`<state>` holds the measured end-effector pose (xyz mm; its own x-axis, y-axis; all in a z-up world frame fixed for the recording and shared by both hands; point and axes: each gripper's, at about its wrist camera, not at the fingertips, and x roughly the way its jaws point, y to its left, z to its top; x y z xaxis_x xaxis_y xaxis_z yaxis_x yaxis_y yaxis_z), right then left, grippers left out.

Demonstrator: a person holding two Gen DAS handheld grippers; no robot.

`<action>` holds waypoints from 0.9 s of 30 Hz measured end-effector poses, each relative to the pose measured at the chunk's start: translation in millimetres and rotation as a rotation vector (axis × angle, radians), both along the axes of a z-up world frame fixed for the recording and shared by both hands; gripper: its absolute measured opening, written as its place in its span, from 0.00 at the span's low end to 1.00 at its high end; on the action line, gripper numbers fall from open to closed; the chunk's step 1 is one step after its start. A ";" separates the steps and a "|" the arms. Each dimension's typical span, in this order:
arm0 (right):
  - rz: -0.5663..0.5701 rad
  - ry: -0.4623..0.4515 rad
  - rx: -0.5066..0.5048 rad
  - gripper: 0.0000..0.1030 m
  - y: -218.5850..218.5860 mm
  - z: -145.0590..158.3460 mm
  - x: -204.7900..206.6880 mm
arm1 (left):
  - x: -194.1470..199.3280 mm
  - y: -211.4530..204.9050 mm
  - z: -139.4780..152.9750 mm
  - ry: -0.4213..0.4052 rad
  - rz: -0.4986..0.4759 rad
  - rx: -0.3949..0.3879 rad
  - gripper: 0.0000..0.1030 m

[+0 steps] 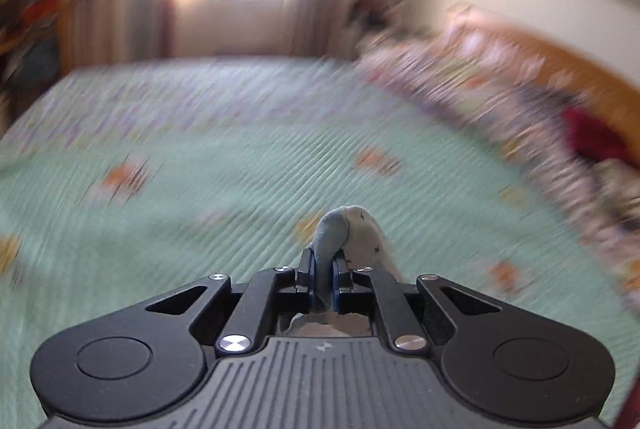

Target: Fold clothes

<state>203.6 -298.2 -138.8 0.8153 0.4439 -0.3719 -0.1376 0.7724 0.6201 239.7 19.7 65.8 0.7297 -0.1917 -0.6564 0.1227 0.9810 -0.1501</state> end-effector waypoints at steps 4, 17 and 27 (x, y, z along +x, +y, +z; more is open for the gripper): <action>-0.008 0.012 -0.008 0.66 1.3 0.1 -2.3 | 7.8 55.4 -87.9 0.192 0.130 -0.019 0.08; -0.007 -0.011 0.143 0.68 -22.4 -1.1 -6.5 | -16.1 102.8 -99.2 0.193 0.151 -0.235 0.10; 0.029 0.063 0.188 0.71 -32.7 3.4 -15.9 | -17.8 91.7 -112.2 0.225 0.150 -0.121 0.24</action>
